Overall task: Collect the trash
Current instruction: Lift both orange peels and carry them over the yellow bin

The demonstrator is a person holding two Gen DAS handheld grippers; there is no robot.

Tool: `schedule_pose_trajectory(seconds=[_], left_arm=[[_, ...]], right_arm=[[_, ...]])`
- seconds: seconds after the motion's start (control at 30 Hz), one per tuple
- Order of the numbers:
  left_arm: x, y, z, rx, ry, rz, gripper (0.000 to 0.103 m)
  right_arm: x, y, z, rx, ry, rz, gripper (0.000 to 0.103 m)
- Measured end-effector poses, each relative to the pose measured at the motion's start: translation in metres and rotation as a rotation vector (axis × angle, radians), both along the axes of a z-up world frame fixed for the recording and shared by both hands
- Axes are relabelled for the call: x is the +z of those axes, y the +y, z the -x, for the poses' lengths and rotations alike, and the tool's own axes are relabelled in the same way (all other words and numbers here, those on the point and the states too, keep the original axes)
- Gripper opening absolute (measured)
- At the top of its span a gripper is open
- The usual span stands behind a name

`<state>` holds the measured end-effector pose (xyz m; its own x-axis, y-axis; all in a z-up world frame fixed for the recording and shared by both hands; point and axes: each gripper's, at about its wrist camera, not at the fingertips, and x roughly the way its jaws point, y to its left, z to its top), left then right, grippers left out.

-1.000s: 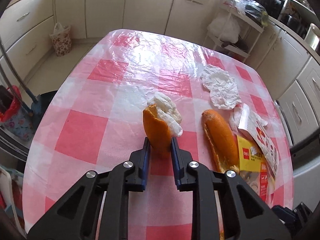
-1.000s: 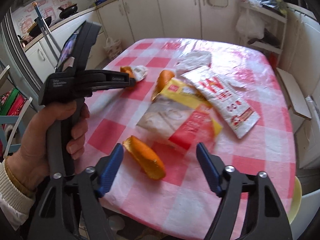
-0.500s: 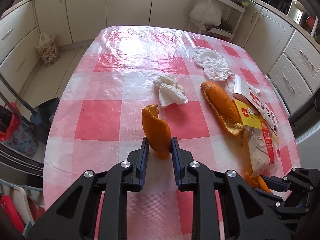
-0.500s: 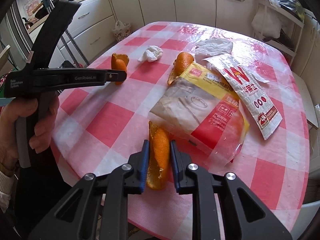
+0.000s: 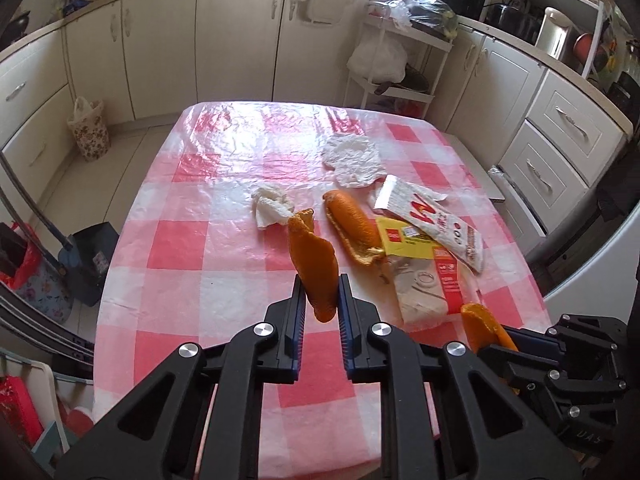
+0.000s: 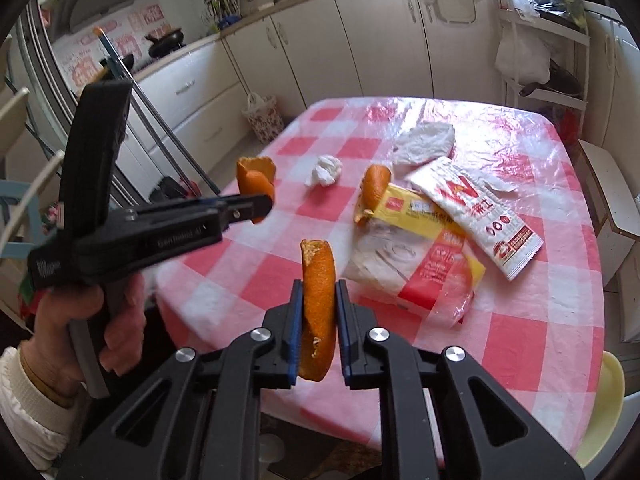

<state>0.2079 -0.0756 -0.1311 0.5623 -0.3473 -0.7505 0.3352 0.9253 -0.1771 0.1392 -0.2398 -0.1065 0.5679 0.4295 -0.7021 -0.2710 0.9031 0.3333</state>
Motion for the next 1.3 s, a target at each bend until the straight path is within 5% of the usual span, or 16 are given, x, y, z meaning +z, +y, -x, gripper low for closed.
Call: schedule_pose_trajectory(seconds=[0.6, 1.3], left_arm=[[0.098, -0.042, 0.101, -0.113, -0.178, 0.041, 0.015], [0.116, -0.141, 0.159, -0.344, -0.198, 0.049, 0.015]], right_arm=[[0.085, -0.063, 0.082, -0.165, -0.239, -0.007, 0.016], [0.061, -0.161, 0.138, -0.435, -0.196, 0.073, 0.016]])
